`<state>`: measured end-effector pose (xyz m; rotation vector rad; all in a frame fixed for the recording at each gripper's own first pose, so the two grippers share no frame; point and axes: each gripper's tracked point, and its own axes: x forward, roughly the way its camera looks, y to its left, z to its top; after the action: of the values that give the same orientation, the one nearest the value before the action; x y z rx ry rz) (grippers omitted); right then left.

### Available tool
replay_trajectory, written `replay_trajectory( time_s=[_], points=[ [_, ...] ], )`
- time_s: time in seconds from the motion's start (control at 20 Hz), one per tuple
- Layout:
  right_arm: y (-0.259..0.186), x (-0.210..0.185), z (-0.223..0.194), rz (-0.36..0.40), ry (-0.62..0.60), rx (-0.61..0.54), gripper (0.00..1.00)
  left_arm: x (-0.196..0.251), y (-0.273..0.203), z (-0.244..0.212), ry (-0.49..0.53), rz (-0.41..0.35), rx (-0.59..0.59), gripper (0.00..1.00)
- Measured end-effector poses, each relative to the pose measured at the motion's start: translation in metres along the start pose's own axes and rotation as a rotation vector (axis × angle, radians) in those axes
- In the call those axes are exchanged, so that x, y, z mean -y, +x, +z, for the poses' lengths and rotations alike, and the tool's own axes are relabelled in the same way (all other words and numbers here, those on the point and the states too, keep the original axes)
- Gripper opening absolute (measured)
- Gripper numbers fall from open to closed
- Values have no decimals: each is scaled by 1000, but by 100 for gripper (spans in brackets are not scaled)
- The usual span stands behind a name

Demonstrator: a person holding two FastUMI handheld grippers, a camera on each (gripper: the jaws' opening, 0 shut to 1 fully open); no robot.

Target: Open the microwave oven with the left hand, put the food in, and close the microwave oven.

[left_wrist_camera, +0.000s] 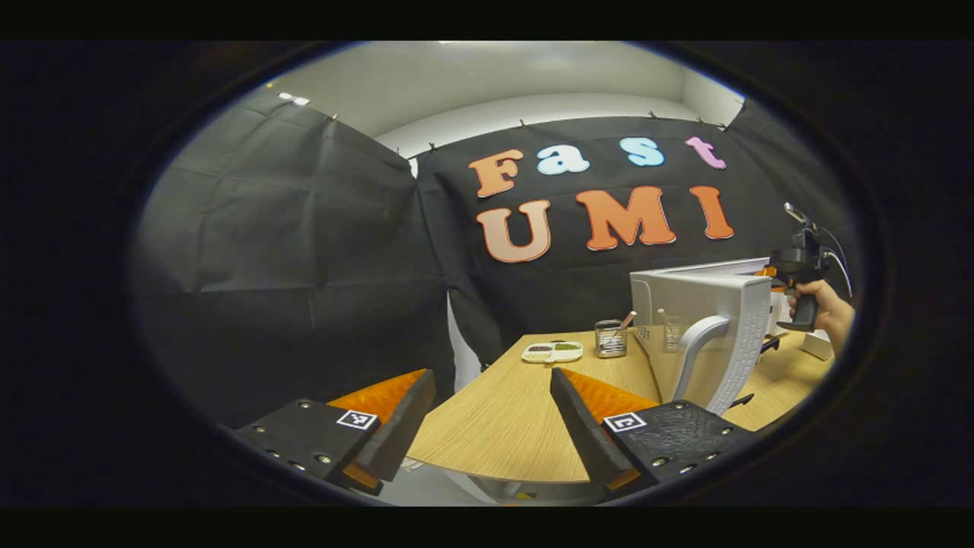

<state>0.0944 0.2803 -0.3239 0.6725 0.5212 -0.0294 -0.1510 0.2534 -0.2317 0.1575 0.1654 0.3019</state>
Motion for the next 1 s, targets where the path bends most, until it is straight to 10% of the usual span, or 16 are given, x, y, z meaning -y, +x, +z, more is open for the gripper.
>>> replay_trajectory(
  time_s=[1.0],
  points=[
    [112,0,-51,-100,232,79,15,-29,-10,-10,35,79,-50,91]
  ],
)
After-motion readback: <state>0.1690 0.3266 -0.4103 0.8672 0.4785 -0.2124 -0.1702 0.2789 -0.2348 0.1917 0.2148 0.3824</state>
